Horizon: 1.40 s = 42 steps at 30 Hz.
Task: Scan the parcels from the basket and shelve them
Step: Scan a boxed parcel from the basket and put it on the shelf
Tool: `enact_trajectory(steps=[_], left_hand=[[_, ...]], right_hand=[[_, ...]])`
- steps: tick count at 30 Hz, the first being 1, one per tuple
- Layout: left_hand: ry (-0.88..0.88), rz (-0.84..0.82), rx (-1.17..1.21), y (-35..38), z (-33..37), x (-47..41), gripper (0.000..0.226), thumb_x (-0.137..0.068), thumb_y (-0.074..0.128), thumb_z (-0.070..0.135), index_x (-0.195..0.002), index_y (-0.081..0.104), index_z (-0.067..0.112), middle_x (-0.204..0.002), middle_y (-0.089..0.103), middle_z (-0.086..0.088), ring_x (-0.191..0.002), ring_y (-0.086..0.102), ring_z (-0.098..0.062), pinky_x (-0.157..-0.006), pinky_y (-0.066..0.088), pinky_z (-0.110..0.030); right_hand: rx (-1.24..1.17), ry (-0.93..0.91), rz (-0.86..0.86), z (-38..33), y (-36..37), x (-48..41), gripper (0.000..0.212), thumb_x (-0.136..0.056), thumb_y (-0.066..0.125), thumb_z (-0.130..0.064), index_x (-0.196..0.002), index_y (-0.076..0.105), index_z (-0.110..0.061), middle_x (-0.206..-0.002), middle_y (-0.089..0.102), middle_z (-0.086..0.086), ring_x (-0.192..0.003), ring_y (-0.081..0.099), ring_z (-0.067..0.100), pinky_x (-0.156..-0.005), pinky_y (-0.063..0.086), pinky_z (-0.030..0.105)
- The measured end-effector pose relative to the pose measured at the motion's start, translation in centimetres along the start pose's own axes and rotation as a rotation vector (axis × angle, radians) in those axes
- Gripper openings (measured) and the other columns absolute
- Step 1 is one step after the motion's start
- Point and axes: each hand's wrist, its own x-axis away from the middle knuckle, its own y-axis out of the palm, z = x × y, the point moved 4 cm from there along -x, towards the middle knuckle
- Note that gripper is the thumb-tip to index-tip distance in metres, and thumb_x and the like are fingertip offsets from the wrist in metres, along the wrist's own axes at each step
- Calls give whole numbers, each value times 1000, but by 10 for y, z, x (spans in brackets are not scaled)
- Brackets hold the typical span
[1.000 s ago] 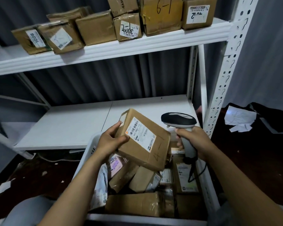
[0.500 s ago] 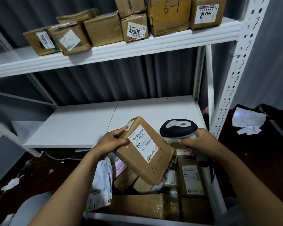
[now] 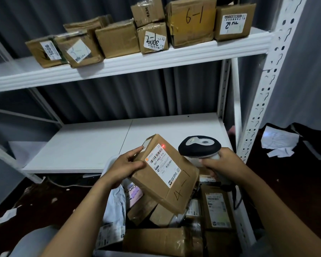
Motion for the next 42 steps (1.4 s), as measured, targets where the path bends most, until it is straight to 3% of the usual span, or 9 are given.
enact_trajectory(steps=[5,12,21,26,30,32,36,39,42], left_hand=[[-11,124,229,-3,-2,14,54,-89,61,14,-135,49,38,-114,65,-6,-89,66,-21,-65,51,-27],[7,104,558,-5,20,35,57,-93,56,24,-145,36,35,-132,57,-6,-110,59,-25,-85,50,-42],[116,0,730,-31,91,73,69,-93,54,27,-151,18,36,-110,62,0,-93,60,-23,-71,56,-42],[209,-78,618,-71,138,89,38,-90,57,43,-127,53,31,-86,64,-2,-79,57,-18,-71,49,-34],[265,-17,593,-99,171,97,43,-84,57,57,-111,65,23,-69,48,-7,-61,45,-16,-61,35,-28],[290,47,618,-110,185,98,40,-90,55,52,-107,68,19,-75,62,-2,-63,50,-13,-58,34,-27],[325,174,646,-133,208,102,43,-89,59,49,-121,61,20,-97,71,-3,-76,61,-16,-53,43,-25],[292,99,582,-149,221,105,64,-87,62,44,-142,32,35,-121,60,-18,-79,60,-19,-59,54,-34],[284,38,517,-154,234,111,52,-88,61,42,-135,40,35,-102,59,-6,-72,58,-17,-62,57,-37]], right_hand=[[-153,9,69,-1,6,14,10,-89,67,-11,-81,65,-5,-62,65,10,-53,61,15,-56,54,25],[-257,-10,438,-20,-6,49,22,-84,73,-18,-106,68,-20,-99,72,-5,-93,65,10,-76,49,24],[-356,-131,539,-114,-25,70,35,-78,79,-29,-108,70,-14,-96,74,6,-92,68,29,-86,55,48],[-385,-291,593,-183,-43,76,22,-81,76,-20,-102,70,-17,-102,73,3,-97,67,24,-87,53,37],[-400,-357,593,-225,-50,72,29,-81,76,-22,-108,67,-17,-103,71,3,-97,65,21,-82,51,33],[-387,-374,620,-240,-52,67,34,-79,78,-25,-109,69,-14,-103,72,4,-98,66,24,-86,52,36],[-398,-424,610,-263,-58,55,39,-77,79,-22,-112,68,-9,-105,72,9,-101,67,27,-93,52,43],[-385,-427,600,-275,-62,45,34,-77,80,-22,-106,69,-9,-102,73,10,-98,67,28,-91,52,44],[-366,-431,602,-287,-67,36,32,-75,81,-24,-102,72,-8,-96,74,8,-92,69,27,-88,53,44]])
